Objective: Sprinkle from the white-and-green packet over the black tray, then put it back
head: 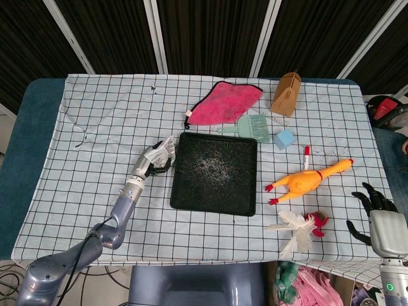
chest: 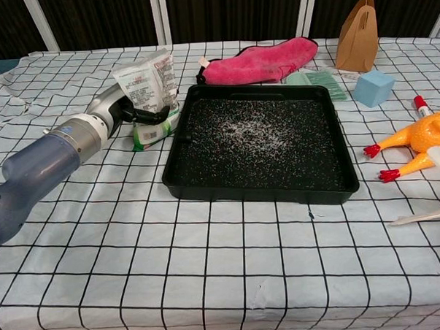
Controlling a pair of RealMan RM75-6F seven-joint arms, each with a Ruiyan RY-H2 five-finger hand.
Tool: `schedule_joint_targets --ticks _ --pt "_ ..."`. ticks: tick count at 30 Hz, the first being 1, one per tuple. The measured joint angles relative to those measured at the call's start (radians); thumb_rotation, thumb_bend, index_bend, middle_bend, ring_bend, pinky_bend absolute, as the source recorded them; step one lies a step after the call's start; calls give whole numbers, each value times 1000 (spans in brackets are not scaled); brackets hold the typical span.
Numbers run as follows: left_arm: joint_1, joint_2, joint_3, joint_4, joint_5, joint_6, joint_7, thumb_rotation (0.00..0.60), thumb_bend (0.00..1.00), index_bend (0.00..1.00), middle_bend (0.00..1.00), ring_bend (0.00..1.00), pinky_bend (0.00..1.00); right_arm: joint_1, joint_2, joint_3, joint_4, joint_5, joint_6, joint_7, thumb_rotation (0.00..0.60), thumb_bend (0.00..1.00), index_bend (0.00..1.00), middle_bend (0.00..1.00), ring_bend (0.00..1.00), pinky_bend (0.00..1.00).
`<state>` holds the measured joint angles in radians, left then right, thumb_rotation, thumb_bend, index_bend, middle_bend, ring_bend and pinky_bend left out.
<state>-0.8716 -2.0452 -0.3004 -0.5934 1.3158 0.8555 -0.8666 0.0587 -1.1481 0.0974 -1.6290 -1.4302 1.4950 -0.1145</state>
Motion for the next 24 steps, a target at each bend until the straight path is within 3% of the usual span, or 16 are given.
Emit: schedule_joint_targets --ticks 5,14,24 --pt "0 -4 1 8 -1 1 -2 600 536 289 322 254 391 -1 0 -1 1 -2 3 -1 600 231 263 83 146 249" --pt "-7 -4 -3 17 -3 9 21 600 625 312 386 330 526 1 1 -2 1 -2 -5 5 600 232 272 82 145 254" --pt "-6 11 -6 2 -2 22 18 600 638 330 396 332 529 0 1 -1 -1 -3 0 2 600 227 279 82 146 253"
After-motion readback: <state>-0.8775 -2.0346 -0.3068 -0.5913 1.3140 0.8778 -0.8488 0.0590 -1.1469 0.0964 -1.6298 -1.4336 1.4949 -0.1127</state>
